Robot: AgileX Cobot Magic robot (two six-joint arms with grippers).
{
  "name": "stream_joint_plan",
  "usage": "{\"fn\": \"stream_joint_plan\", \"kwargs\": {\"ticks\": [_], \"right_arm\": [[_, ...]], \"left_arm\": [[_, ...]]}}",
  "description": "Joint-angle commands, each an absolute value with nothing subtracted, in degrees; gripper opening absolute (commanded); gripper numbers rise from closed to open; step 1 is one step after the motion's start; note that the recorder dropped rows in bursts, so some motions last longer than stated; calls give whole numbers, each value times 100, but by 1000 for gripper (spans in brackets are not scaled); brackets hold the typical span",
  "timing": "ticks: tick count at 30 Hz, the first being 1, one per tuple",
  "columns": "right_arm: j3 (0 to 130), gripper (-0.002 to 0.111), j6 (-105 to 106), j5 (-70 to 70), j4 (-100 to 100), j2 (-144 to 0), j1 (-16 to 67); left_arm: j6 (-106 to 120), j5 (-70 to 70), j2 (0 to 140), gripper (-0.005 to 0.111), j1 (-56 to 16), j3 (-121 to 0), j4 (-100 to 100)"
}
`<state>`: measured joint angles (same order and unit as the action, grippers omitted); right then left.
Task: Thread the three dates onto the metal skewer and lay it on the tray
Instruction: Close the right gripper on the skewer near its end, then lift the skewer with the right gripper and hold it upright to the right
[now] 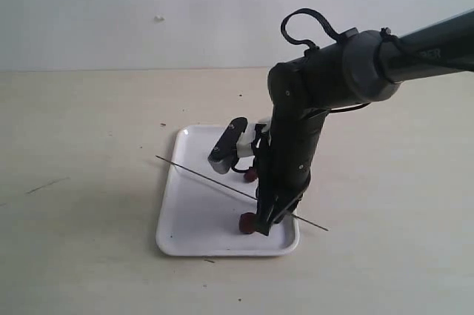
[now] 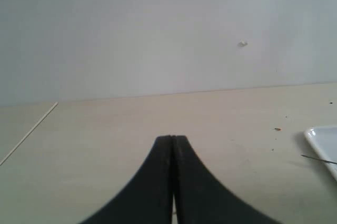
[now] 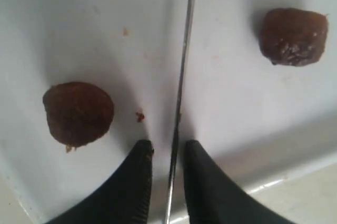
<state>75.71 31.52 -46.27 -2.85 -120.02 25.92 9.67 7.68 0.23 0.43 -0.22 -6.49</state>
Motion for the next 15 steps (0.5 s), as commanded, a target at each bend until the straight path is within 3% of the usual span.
{"fn": "stream_joint_plan", "kwargs": {"ticks": [1,6,12,15], "right_arm": [[7591,23,3194,-4512,-244,-12033,2600],[7591,22,3194,-4429,-244,-12072,2600],[7591,0,3184,-4429,-48,-12082,2600],[7591,0,3184,-4525,0,-12082,2600]], "left_arm": [[944,759,0,0,72,0,-658],[944,759,0,0,72,0,-658],[944,759,0,0,72,0,-658],[944,759,0,0,72,0,-658]]}}
